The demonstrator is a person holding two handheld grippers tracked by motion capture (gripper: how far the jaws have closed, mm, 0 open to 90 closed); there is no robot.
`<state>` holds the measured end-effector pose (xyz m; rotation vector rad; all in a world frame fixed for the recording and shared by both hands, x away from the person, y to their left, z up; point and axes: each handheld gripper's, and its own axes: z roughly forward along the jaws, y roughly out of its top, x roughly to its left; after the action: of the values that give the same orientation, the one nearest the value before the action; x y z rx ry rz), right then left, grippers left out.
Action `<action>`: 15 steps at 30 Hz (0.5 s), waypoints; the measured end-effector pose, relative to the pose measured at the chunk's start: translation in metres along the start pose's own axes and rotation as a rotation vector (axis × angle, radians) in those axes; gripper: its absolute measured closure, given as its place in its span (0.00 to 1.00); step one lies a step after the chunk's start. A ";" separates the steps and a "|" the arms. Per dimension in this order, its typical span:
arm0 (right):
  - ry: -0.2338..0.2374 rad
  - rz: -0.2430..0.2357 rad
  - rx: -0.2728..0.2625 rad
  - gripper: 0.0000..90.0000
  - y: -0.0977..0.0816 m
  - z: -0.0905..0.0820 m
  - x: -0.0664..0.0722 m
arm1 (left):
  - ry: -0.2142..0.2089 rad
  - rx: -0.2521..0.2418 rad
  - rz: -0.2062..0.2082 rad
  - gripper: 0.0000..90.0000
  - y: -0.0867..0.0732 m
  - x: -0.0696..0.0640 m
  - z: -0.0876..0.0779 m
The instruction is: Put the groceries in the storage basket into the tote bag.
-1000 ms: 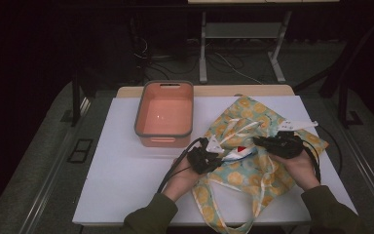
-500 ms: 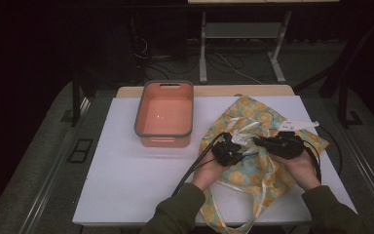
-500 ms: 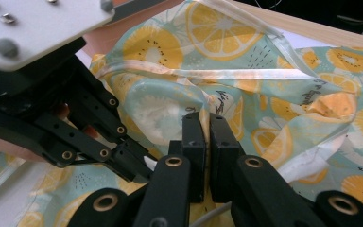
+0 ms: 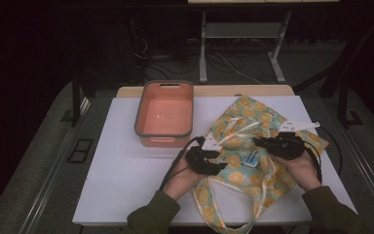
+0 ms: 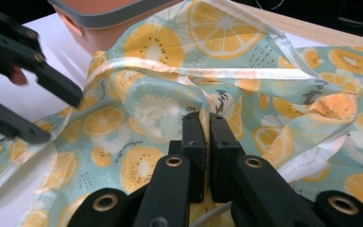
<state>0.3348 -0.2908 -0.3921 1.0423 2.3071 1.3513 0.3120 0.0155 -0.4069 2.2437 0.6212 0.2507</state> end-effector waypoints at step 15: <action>0.112 -0.095 0.126 0.95 -0.017 0.001 0.040 | 0.013 0.130 -0.090 0.35 -0.032 0.014 0.017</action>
<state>0.3001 -0.2674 -0.4018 0.8999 2.5179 1.2724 0.3191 0.0304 -0.4425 2.3328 0.7626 0.1844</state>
